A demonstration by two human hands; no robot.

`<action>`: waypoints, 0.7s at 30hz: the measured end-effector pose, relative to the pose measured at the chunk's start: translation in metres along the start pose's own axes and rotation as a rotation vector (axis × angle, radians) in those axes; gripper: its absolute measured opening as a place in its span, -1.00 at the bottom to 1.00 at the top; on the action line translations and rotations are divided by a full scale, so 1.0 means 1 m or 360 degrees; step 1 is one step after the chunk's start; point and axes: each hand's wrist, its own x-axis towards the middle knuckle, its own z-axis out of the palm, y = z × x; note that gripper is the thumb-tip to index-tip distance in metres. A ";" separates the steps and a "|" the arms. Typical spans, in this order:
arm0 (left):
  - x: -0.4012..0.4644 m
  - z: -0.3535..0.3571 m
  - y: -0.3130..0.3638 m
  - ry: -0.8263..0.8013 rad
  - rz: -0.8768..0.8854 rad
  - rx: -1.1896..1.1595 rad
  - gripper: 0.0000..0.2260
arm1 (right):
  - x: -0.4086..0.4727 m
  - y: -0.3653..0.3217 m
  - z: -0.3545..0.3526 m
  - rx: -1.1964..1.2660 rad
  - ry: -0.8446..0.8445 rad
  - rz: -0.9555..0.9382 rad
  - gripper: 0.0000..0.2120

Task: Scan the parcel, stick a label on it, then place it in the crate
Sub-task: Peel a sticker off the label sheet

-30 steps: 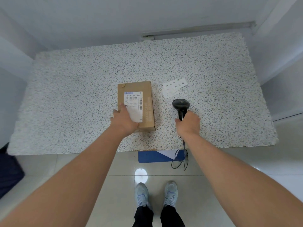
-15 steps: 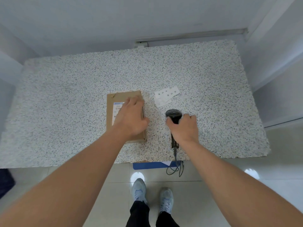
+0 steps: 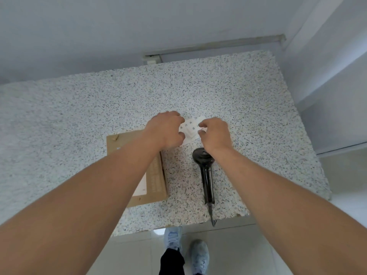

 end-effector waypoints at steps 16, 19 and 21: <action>0.048 0.009 -0.014 -0.0209 0.0057 0.0036 -0.71 | 0.044 -0.003 0.036 -0.0147 0.0014 0.0072 -0.62; 0.048 0.007 -0.015 -0.0236 0.0037 -0.0028 -0.73 | 0.047 -0.002 0.035 -0.0022 0.0018 0.0127 -0.69; 0.050 0.005 -0.017 -0.0243 0.0036 -0.0026 -0.76 | 0.047 -0.002 0.035 0.0012 0.0054 0.0136 -0.77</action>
